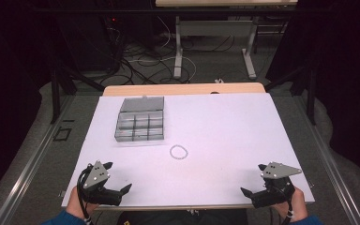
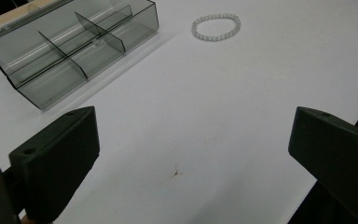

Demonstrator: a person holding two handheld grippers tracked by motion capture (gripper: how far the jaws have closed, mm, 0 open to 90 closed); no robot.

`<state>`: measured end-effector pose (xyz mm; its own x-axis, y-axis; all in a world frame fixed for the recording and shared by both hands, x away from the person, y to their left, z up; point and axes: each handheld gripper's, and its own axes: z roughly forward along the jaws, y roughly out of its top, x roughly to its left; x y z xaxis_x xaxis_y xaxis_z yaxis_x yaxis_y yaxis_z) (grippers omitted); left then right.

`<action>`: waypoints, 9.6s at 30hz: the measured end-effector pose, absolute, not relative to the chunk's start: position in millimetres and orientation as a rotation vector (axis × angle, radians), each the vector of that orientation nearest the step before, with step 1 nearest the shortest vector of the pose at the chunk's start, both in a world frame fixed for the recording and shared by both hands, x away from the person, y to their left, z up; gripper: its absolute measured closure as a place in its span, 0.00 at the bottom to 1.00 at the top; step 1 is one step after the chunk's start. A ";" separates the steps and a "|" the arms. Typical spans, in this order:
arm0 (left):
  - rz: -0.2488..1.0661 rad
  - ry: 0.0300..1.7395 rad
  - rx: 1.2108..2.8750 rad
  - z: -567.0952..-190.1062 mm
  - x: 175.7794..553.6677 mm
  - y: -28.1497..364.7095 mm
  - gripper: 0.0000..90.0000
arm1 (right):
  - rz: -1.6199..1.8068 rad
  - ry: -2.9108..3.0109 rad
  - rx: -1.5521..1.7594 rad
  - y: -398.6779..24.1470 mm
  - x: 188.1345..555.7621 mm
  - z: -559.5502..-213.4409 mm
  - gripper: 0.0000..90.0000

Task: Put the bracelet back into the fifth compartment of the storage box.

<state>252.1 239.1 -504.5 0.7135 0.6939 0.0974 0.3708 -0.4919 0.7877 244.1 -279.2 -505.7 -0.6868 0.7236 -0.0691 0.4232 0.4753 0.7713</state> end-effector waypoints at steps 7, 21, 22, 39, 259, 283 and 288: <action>0.533 0.793 2.137 -503.8 253.1 237.8 0.02 | 1.046 2.350 0.955 -278.6 244.6 -506.2 0.00; 0.538 0.813 2.144 -505.9 262.6 230.5 0.02 | 1.042 2.347 0.963 -277.7 245.4 -507.5 0.00; 0.531 0.821 2.148 -506.8 264.6 228.9 0.02 | 1.040 2.350 0.955 -278.0 245.6 -507.5 0.00; 0.540 0.798 2.182 -511.7 279.8 198.6 0.02 | 1.019 2.366 0.948 -277.3 247.0 -508.2 0.00; 0.468 0.759 2.054 -474.1 381.1 133.5 0.95 | 0.984 2.375 0.914 -275.7 252.8 -512.3 0.02; 0.489 0.807 2.020 -469.1 385.8 147.1 0.95 | 0.982 2.379 0.920 -275.8 252.8 -512.2 0.02; 0.505 0.817 2.002 -468.6 386.8 150.1 0.95 | 0.983 2.379 0.918 -275.9 253.2 -512.4 0.02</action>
<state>386.8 150.1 -468.6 0.6998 0.7134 0.0364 0.3510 -0.3878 0.8523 253.2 -275.9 -512.4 -0.7012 0.7038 -0.1138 0.4180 0.5351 0.7341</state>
